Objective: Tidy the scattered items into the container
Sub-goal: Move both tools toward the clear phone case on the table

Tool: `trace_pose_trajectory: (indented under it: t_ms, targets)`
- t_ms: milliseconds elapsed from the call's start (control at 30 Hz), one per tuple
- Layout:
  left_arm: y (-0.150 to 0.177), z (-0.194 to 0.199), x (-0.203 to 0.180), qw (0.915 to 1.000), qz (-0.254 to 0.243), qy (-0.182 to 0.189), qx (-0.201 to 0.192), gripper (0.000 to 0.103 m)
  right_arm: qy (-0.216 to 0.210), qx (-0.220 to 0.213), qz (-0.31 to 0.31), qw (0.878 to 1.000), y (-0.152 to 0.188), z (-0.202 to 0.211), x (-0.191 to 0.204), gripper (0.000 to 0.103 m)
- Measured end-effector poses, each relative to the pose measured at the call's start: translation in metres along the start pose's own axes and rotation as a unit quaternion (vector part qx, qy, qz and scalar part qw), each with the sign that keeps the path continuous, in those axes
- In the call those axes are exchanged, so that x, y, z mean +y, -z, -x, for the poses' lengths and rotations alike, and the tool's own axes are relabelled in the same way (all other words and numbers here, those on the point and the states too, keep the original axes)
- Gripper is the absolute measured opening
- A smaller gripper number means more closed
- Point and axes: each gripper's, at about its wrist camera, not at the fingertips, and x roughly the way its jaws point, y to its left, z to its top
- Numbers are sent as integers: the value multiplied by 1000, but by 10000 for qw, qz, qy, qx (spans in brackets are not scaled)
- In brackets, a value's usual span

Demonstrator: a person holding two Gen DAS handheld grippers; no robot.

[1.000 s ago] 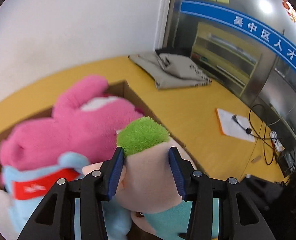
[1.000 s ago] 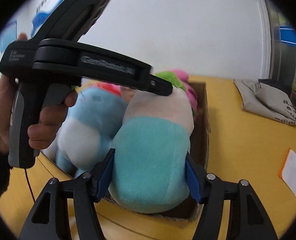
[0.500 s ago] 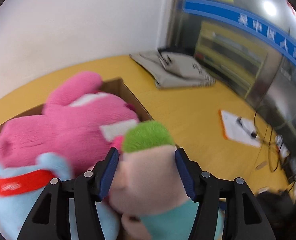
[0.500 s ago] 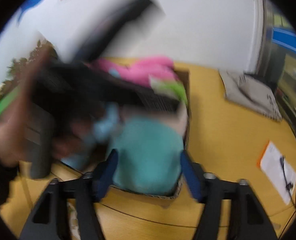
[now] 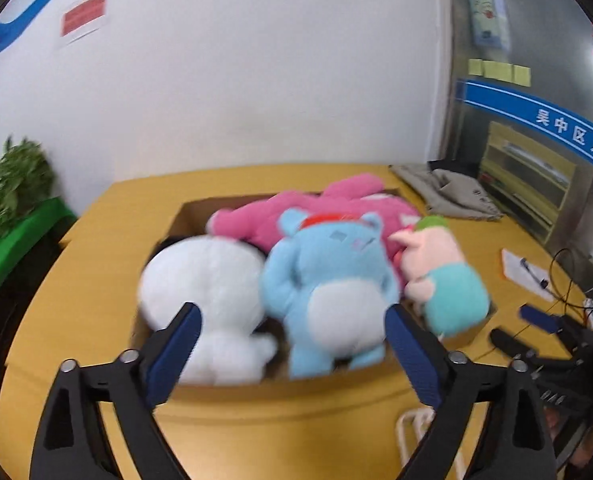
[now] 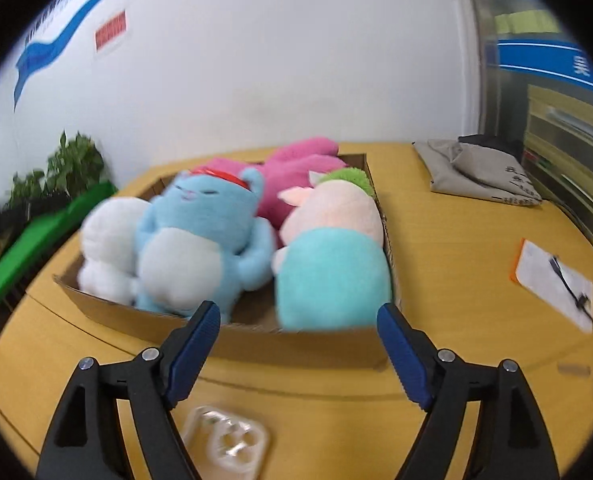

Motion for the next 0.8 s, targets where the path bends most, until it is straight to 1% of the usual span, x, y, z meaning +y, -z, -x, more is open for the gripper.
trace_pose_trajectory:
  t_ms: [67,100,167,233,367,600,800]
  targets:
    - [20,13,2,9994,81,-330,-14,103,90,-104,95,9999,7,14,12,81]
    - [29,20,3,9989,143,-454,-14,103,221,-168,188,9994,11,23,21,81]
    - [44,29,4,9988,306,-384,20,103,427,-236,331,9983,14,33,30,81]
    - [55,34,0,9991,355,-208,63,103,435,-209,419,9980,17,42,37,81]
    - [70,36,-15,9994,274,-136,160,103,451,-141,547,9974,25,52,43,81]
    - [84,49,-22,9993,362,-17,131,103,428,-184,802,9957,31,68,61,81]
    - [91,53,-21,9989,427,62,186,103,367,-159,784,9961,36,74,67,81]
